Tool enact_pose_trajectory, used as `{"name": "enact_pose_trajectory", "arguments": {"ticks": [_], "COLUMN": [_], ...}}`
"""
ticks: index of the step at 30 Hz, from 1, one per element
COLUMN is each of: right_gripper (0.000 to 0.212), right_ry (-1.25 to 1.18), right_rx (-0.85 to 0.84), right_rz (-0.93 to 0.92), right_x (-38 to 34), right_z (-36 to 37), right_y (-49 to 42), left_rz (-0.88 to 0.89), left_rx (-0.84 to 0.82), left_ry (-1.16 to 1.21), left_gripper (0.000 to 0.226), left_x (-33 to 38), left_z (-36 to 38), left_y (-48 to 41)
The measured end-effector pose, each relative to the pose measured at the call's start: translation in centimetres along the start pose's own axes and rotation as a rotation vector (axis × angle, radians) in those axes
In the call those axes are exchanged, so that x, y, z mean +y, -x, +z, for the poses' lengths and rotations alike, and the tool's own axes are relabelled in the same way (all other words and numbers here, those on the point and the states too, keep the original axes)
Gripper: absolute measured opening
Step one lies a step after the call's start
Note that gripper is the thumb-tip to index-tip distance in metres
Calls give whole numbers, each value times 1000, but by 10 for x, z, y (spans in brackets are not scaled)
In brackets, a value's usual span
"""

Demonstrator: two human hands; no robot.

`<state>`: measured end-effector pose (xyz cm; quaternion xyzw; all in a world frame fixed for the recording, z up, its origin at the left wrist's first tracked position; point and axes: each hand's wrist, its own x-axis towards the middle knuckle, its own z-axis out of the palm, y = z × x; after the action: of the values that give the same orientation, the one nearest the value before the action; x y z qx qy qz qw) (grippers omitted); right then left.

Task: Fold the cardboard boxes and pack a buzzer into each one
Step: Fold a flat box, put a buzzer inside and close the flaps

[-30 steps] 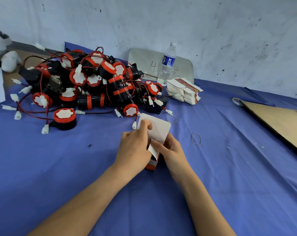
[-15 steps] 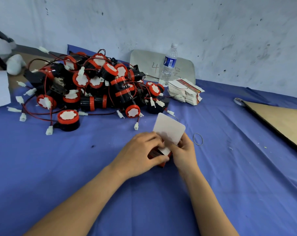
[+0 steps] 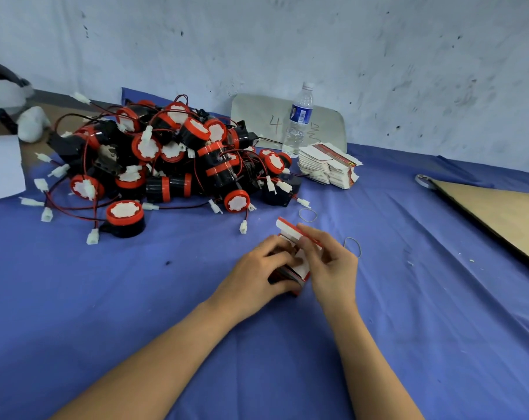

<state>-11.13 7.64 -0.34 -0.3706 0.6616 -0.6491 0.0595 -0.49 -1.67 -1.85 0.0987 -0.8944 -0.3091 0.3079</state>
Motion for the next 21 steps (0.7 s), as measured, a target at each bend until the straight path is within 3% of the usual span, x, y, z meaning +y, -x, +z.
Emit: {"name": "enact_pose_trajectory", "arguments": {"ticks": [4,10,15,21], "right_gripper": [31,31,31,24], "right_ry": [1,49,51,61], "right_rx": [-146,-177,-206,-233], "right_rz": [28,39,47,38], "right_x": [4,7,9,8], "right_z": [0,0,-2,-4], "right_y": [1,1,1,0], "left_rz": [-62,-212,-282,-351], "left_rx": [227,374,328,361], "left_ry": [30,94,285,314], "left_gripper": [13,28,29,17], "left_x": [-3,-10,-10,-14], "left_z": [2,-1,-7,-8], "left_y": [0,0,-1,-4]}}
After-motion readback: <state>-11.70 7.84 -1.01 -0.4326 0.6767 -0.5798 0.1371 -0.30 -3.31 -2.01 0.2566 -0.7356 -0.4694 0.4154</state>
